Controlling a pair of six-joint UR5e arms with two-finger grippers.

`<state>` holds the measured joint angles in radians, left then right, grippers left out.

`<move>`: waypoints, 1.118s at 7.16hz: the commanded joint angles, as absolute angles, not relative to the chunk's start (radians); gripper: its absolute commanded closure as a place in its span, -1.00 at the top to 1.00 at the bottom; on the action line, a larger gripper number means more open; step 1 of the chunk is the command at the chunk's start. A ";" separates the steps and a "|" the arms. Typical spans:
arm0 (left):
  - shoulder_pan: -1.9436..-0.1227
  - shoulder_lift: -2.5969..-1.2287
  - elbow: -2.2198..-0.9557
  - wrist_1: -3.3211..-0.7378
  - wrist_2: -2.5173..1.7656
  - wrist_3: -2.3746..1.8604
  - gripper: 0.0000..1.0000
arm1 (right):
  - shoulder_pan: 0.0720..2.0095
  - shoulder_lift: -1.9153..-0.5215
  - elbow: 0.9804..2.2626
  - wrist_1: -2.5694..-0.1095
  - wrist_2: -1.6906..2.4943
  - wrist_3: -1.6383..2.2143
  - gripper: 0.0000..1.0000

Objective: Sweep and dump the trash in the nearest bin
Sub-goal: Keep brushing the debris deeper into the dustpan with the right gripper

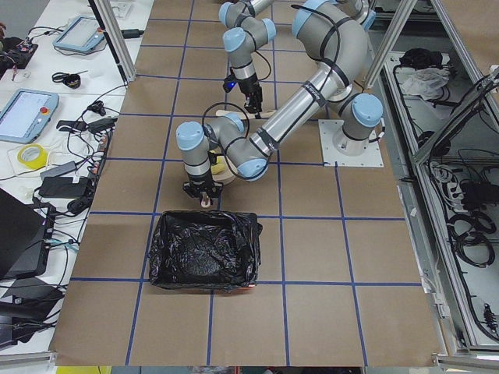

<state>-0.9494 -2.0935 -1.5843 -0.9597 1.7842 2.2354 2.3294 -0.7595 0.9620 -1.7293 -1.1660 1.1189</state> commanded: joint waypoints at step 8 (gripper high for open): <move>-0.950 -2.095 -1.585 -0.956 1.793 2.235 -1.00 | 2.416 -0.660 0.898 -1.902 -1.210 1.304 -1.00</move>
